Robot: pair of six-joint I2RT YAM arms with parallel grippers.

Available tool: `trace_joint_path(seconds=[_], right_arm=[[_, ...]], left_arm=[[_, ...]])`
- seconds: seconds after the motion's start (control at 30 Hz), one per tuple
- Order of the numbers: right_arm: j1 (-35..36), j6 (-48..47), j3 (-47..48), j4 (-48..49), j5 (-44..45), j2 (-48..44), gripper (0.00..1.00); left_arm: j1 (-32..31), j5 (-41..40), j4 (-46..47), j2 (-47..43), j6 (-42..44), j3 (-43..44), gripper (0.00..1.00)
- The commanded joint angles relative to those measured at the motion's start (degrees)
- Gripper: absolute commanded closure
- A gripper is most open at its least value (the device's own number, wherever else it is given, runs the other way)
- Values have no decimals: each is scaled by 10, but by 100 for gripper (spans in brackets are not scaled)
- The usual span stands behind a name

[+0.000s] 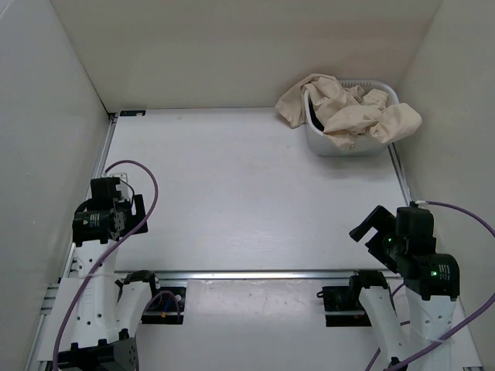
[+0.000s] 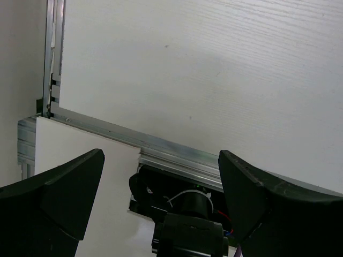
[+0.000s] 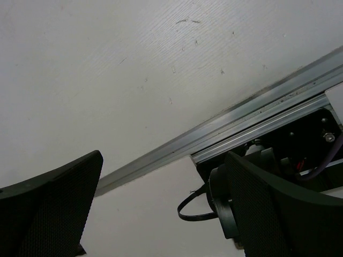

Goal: Fold and stack the trousers
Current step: Grab the trousers from the pile

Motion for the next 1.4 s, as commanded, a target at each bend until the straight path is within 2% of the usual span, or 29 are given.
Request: trace_joint_path(seconds=[0.0,0.13,0.2,0.3,0.43,0.47,0.5,0.53,0.57,0.6,0.63,0.73,0.83,0.87,0.93,0.97,1.0,1.03,1.2,1.23,1.3,1.37], right_arm=[[1,-34,21,-67,23,19,1],[1,-94,73,4,-5,74,1],[1,-101,111,95,-13,124,1],[1,-106,160,196,3,241,1],[1,-111,302,277,42,438,1],[1,-111,376,284,54,523,1],[1,-111,417,284,66,566,1],[1,-117,463,278,75,657,1],[1,-117,512,270,80,703,1],[1,-123,609,263,80,746,1],[1,-124,656,249,80,830,1],[-4,-110,798,234,73,964,1],[-18,-71,807,234,66,1007,1],[-18,-71,775,257,66,1007,1],[-18,-71,734,292,66,985,17],[-18,-71,718,320,66,976,34],[-18,-80,709,327,66,969,82],[-18,-80,709,328,66,959,100],[16,-130,754,320,8,906,100],[30,-143,754,320,3,865,100],[90,-156,736,336,-4,788,100],[215,-182,730,351,15,716,100]], left_arm=[[-2,-8,6,-3,0,6,0],[-2,-19,31,2,0,0,0],[-2,-38,62,8,0,-5,0],[-2,-52,85,41,0,1,0],[-2,-32,98,87,0,8,0],[-2,-25,98,101,0,8,0],[-2,-17,105,109,0,8,0],[-2,-17,105,115,0,8,0],[-2,-17,112,121,0,1,0],[-2,-17,124,133,0,-5,0],[-2,-17,130,138,0,-15,0],[-2,-17,146,161,0,-33,0],[-2,-30,154,185,0,-42,0],[-2,-30,160,185,0,-42,0],[-2,-30,160,193,0,-42,0],[-2,-30,160,193,0,-42,0],[-2,-23,160,198,0,-42,0],[-2,-23,160,198,0,-42,0],[-2,-17,160,198,0,-17,0],[-2,-17,160,191,0,-17,0],[-2,-17,154,184,0,-7,0],[-2,-17,142,157,0,-1,0]])
